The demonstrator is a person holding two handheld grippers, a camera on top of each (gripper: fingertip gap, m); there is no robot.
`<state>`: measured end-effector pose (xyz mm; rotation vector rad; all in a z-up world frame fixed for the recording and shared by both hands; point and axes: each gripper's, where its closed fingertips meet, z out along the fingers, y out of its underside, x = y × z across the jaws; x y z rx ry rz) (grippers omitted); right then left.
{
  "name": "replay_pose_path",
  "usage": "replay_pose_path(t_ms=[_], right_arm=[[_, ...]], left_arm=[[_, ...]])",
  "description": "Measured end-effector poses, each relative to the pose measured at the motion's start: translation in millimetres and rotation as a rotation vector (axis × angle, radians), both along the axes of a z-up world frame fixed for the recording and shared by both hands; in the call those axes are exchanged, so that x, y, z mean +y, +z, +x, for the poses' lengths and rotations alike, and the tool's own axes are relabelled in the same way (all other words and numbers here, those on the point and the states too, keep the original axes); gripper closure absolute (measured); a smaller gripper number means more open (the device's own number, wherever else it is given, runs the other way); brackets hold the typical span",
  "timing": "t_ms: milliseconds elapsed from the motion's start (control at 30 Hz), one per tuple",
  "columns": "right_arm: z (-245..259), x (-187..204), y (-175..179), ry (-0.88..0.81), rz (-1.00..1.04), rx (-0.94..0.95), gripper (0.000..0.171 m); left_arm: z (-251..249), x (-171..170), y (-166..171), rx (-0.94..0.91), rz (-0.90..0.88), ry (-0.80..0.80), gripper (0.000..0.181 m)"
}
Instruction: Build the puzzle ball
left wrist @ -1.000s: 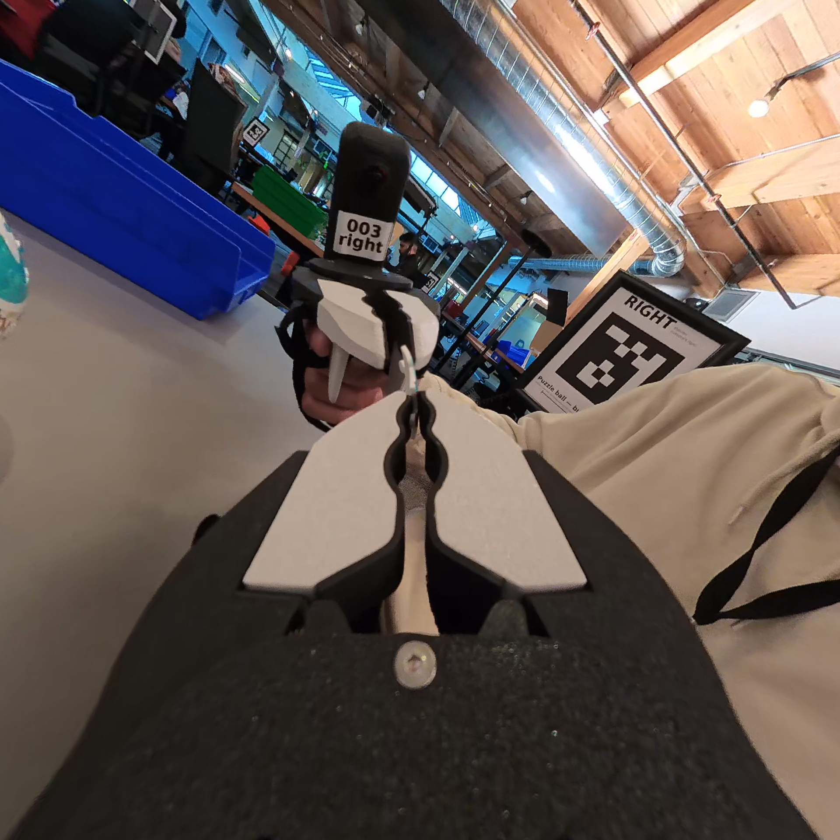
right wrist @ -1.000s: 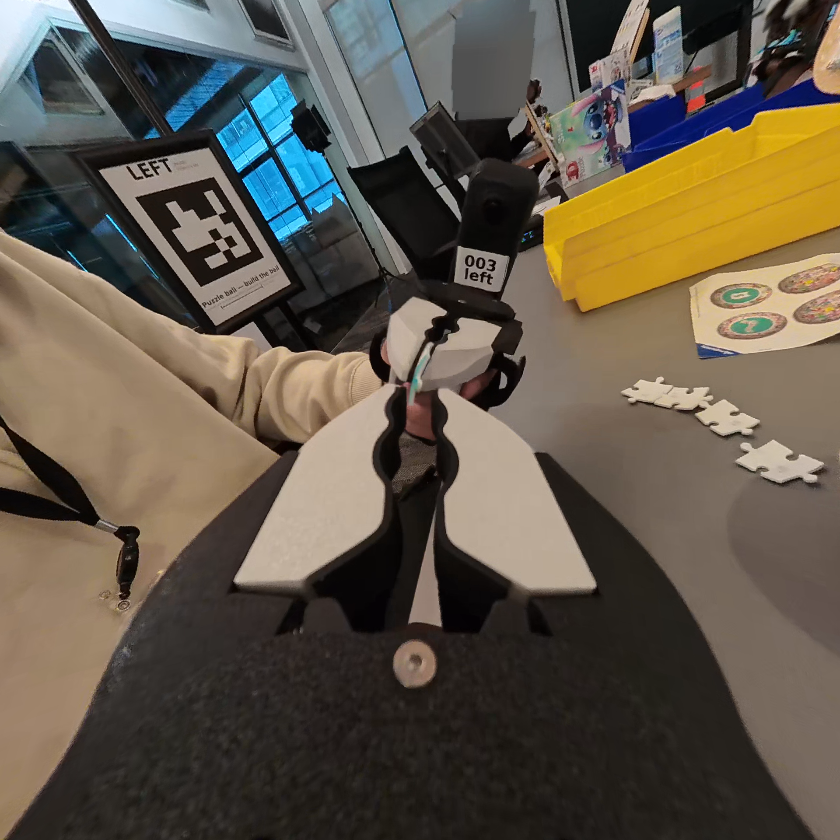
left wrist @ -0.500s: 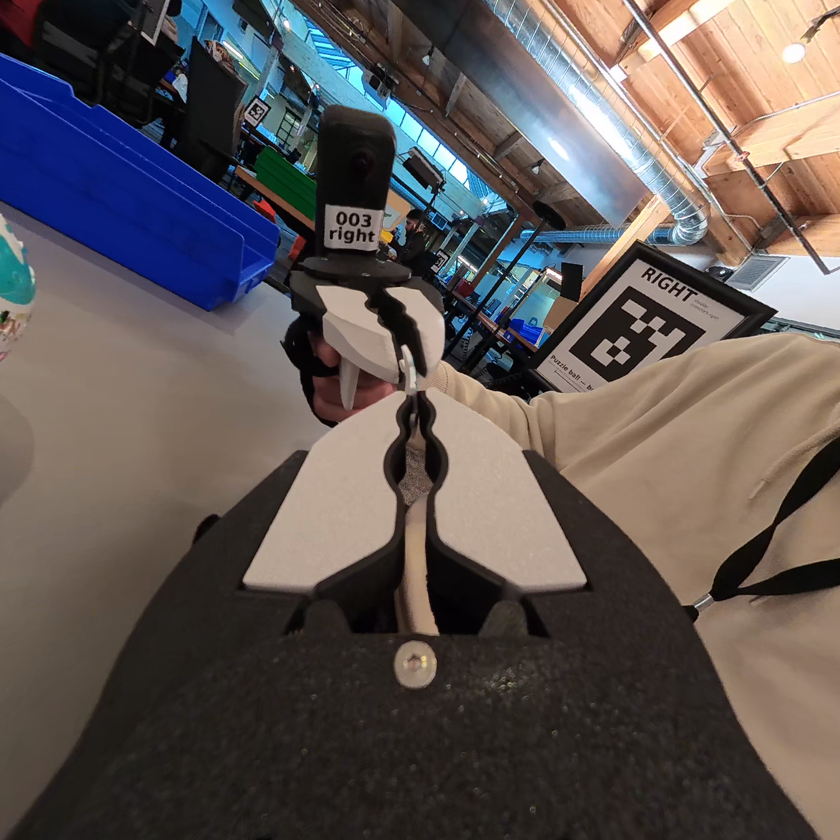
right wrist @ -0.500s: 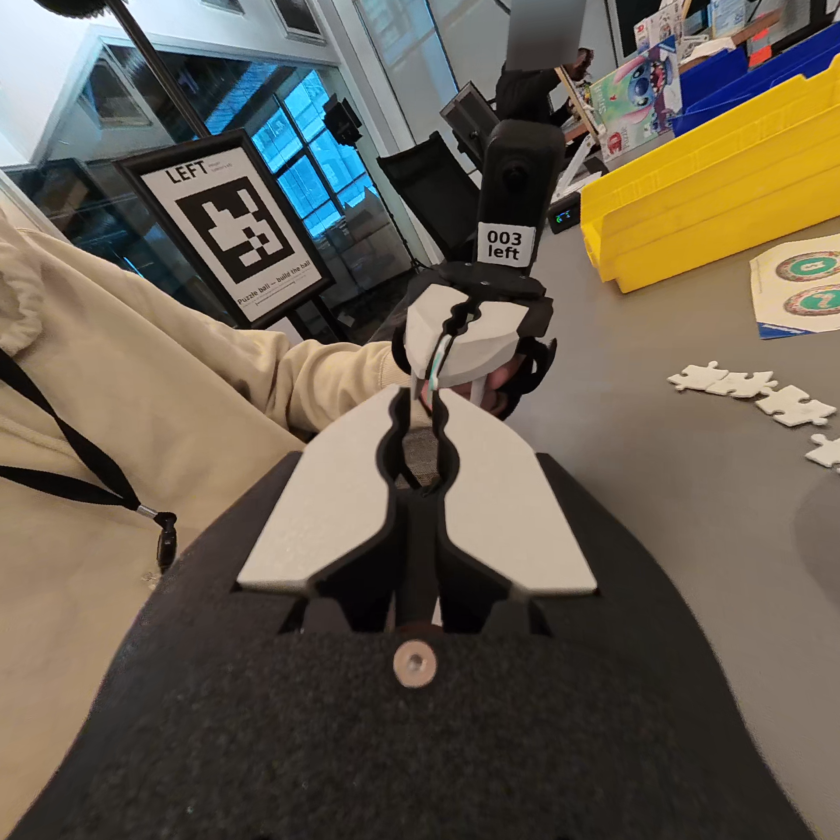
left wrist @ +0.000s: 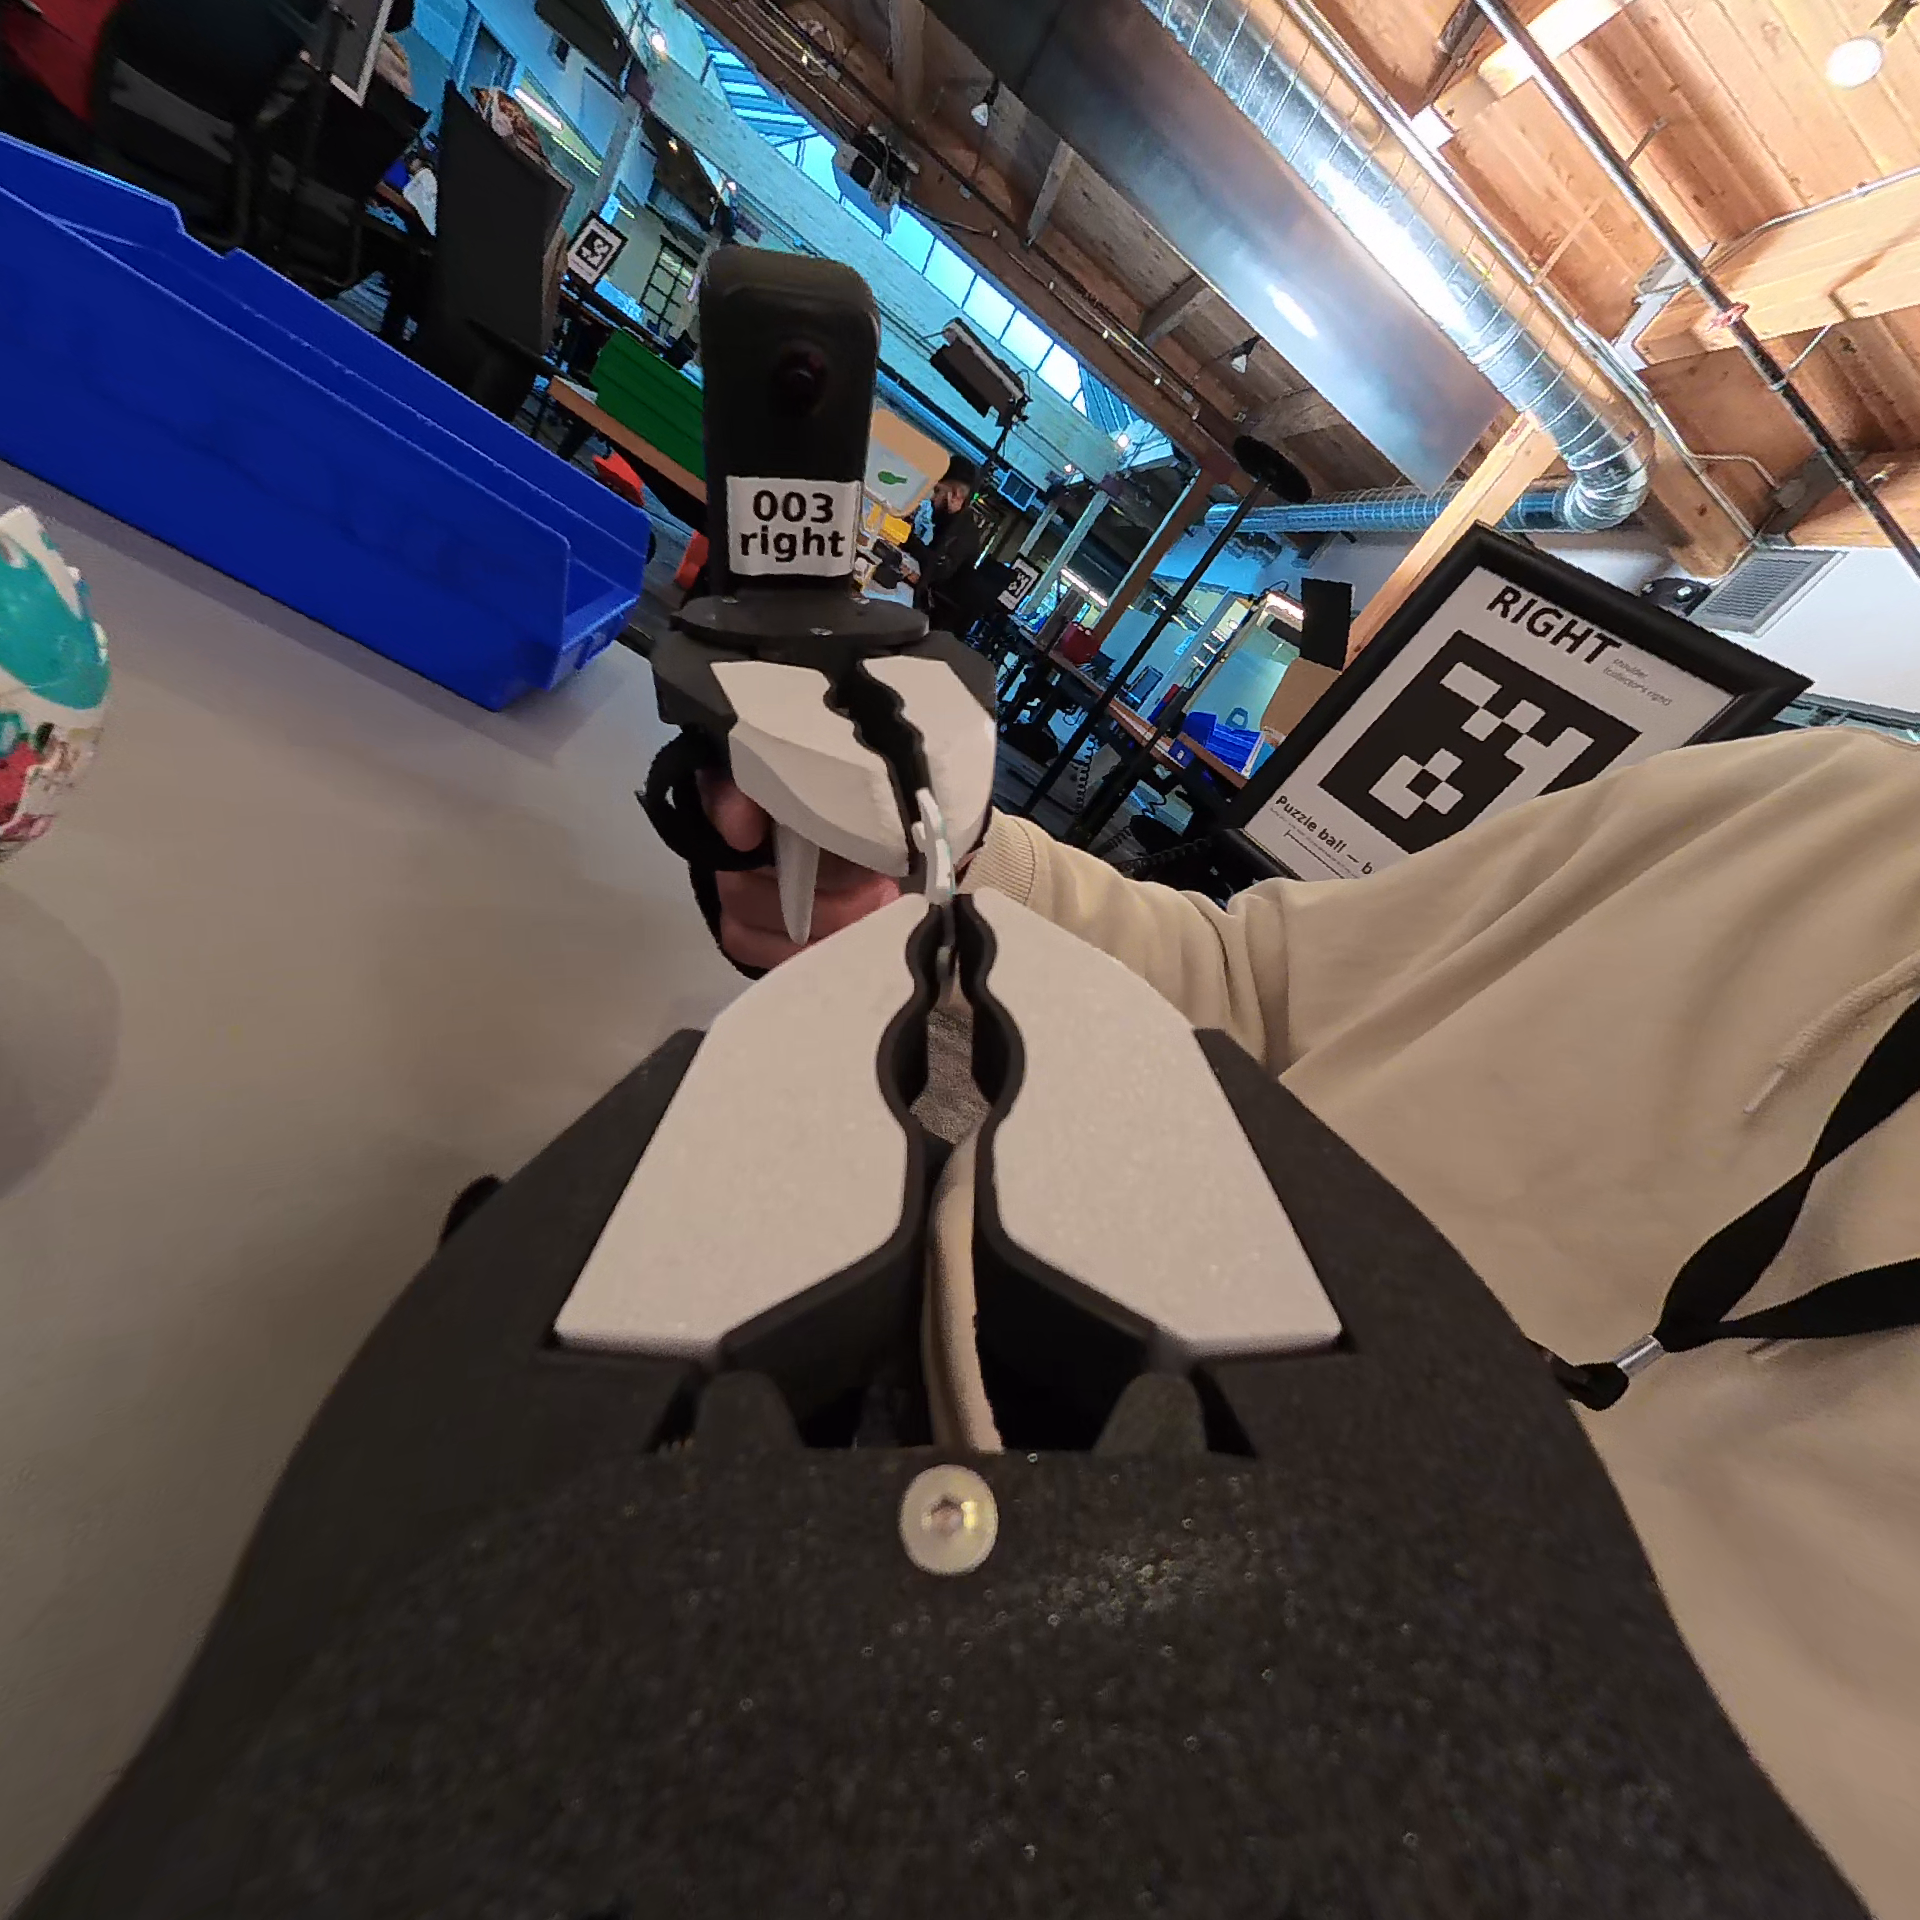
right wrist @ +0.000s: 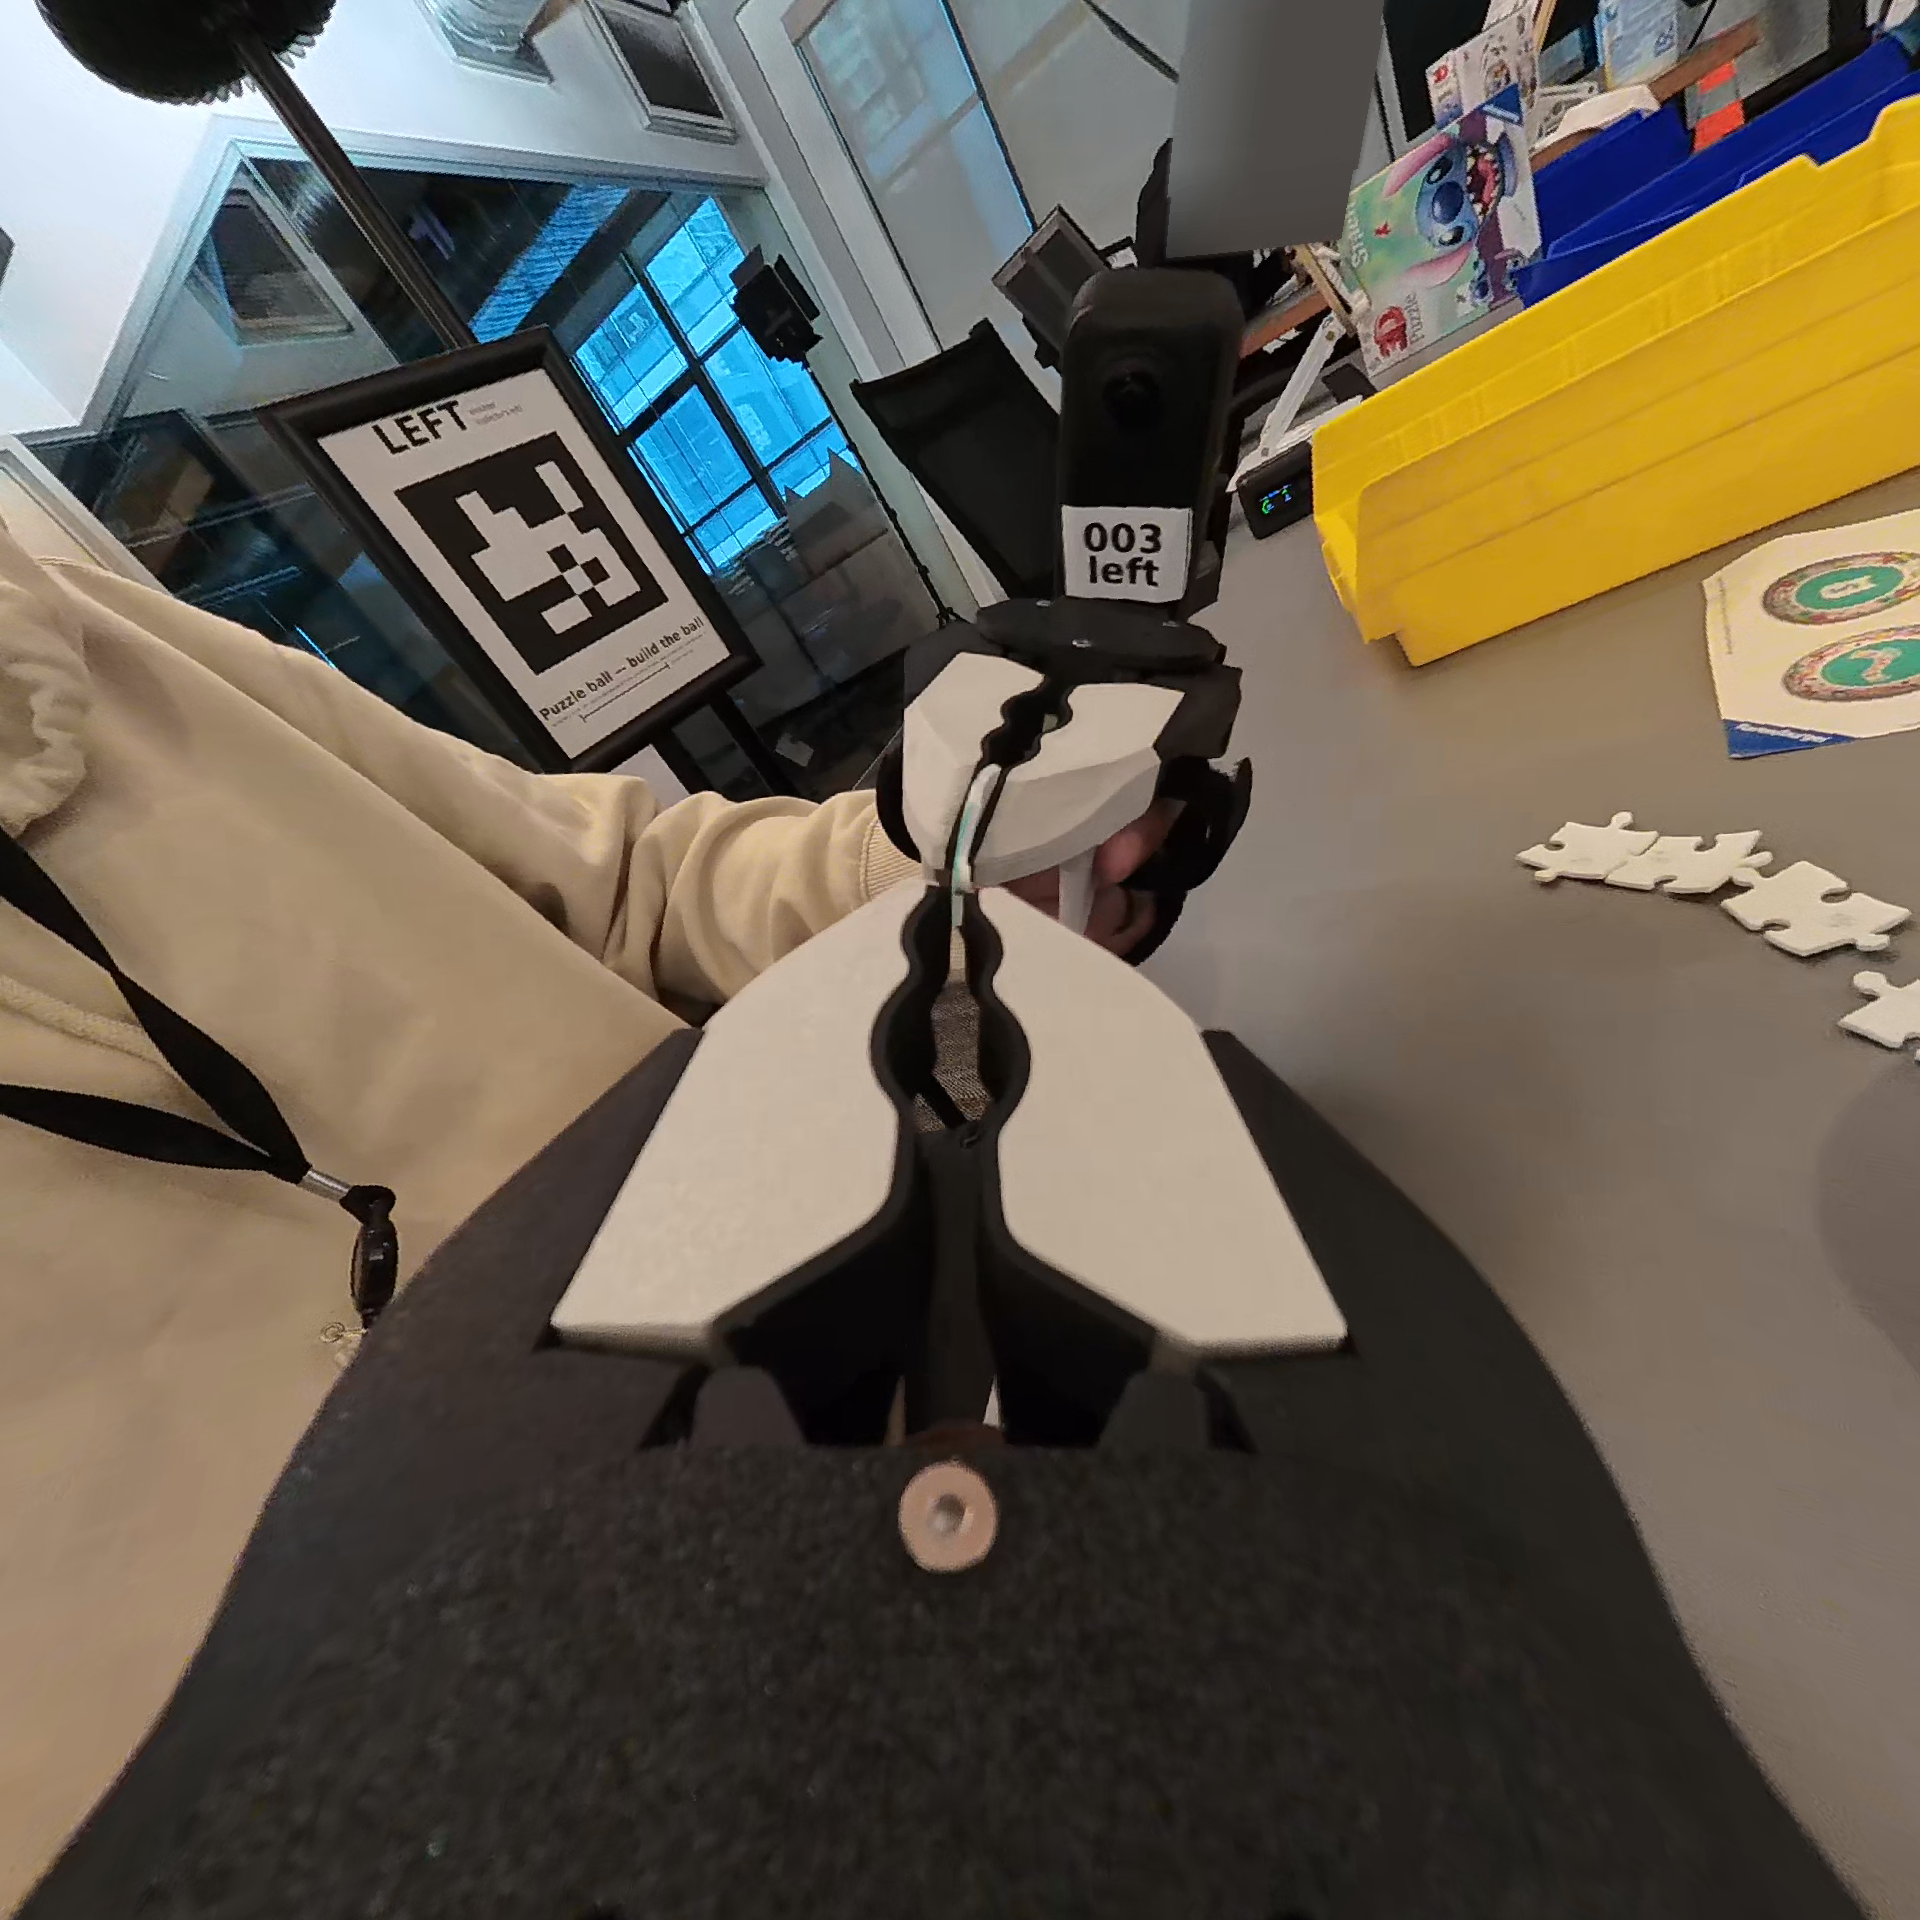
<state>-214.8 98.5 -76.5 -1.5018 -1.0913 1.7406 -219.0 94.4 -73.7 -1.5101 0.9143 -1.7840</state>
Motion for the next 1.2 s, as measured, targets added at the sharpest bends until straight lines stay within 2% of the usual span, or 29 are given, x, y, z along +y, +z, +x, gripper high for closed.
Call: replay_pose_path(t_ms=[133, 233, 333, 1033, 1067, 1167, 1200], right_arm=[[0.4, 4.2, -1.4, -0.022, -0.006, -0.007, 0.159], [1.5, 5.0, -0.4, -0.023, -0.01, 0.003, 0.16], [-0.4, 0.5, -1.1, -0.007, 0.004, -0.009, 0.168], [-1.5, -1.3, -7.6, 0.003, 0.022, -0.048, 0.168], [-2.0, 0.2, -6.1, -0.003, 0.027, -0.053, 0.169], [3.6, 18.7, 11.9, -0.058, 0.006, 0.006, 0.169], [8.8, 27.4, 19.7, -0.069, -0.012, 0.034, 0.169]], left_arm=[[-0.7, 1.1, -0.9, 0.006, 0.004, 0.006, 0.179], [1.9, -0.4, -3.5, 0.021, 0.006, -0.002, 0.18], [4.4, -2.3, -6.9, 0.043, 0.017, -0.005, 0.179], [3.6, -0.5, -7.4, 0.053, 0.023, 0.011, 0.179], [2.6, 1.1, -7.0, 0.055, 0.026, 0.022, 0.178], [-14.0, 17.4, -4.5, 0.063, 0.044, 0.136, 0.158], [-22.9, 23.9, -1.9, 0.052, 0.041, 0.178, 0.159]])
